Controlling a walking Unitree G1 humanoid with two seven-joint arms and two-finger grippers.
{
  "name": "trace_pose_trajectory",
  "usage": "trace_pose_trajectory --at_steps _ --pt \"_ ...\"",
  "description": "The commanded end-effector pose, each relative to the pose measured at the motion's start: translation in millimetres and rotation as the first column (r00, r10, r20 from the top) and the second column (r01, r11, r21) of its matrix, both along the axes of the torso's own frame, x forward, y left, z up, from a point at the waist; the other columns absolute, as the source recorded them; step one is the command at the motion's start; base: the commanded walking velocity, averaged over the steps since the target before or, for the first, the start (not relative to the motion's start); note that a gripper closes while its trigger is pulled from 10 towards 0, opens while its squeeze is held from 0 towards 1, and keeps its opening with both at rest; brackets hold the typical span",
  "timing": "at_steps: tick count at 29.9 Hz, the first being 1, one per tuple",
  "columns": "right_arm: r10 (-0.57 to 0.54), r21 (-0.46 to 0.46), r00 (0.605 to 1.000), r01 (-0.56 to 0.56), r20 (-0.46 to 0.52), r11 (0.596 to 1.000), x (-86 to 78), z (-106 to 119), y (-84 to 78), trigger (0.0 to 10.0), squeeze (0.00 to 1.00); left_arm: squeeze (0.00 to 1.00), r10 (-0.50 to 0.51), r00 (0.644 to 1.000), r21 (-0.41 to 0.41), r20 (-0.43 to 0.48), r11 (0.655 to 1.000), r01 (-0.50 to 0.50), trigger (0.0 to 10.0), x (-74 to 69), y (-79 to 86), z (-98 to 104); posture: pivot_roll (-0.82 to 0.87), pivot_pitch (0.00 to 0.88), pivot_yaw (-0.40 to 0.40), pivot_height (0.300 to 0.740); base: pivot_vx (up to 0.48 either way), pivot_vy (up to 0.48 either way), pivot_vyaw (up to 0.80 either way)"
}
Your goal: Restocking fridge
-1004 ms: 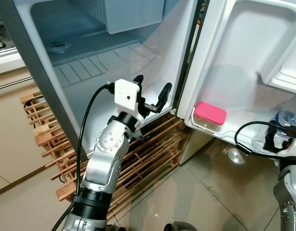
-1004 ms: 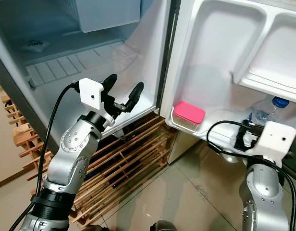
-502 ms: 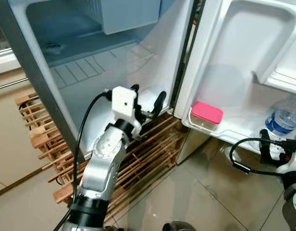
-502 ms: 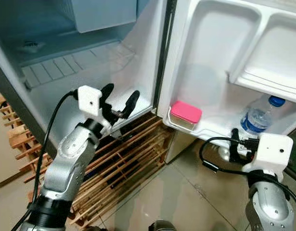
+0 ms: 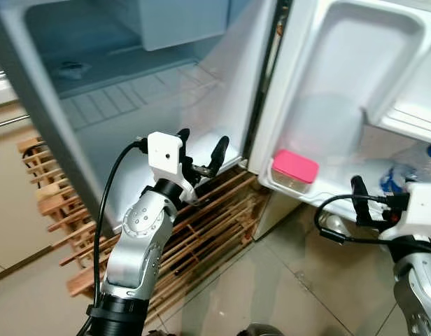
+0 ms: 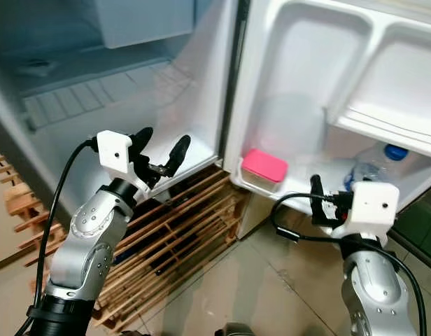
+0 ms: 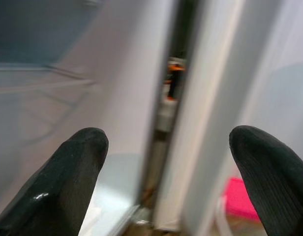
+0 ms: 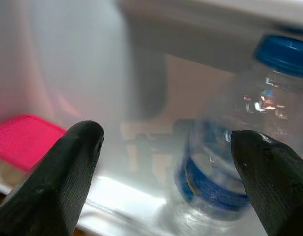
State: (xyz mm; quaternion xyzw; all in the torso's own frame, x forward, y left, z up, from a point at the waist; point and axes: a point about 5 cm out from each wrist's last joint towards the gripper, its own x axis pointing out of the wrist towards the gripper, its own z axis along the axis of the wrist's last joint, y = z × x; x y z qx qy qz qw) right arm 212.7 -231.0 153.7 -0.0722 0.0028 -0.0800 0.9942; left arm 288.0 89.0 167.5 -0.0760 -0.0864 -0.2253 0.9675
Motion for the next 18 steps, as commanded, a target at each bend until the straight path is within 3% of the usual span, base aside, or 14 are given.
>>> trace_pose_trajectory --at_steps 1,12,17,18 --pt "0.0 -0.009 1.0 0.0 0.001 1.0 2.7 -1 -0.9 10.0 0.0 0.0 -0.014 1.0 0.003 0.015 1.0 0.014 10.0 -0.1 -3.5 4 -0.2 0.036 -0.029 0.728 0.0 0.0 0.0" --pt "0.02 -0.025 1.0 -0.02 0.006 0.999 7.4 -3 0.2 10.0 0.0 0.0 -0.03 0.999 -0.046 0.023 0.998 0.031 10.0 -3.8 1.3 6 -0.2 0.039 -0.029 0.728 0.0 0.0 0.0" --pt "0.028 -0.014 1.0 -0.028 0.01 1.0 1.0 -5 3.8 10.0 0.0 0.0 -0.163 0.986 -0.041 0.025 0.986 0.164 10.0 -8.9 -2.8 2 -0.2 0.039 -0.034 0.728 0.0 0.0 0.0" --pt "0.026 -0.013 1.0 -0.026 0.011 1.0 0.3 -5 3.7 10.0 0.0 0.0 -0.227 0.974 -0.031 0.017 0.973 0.227 10.0 -10.7 -5.2 0 -0.2 0.039 -0.035 0.728 0.0 0.0 0.0"
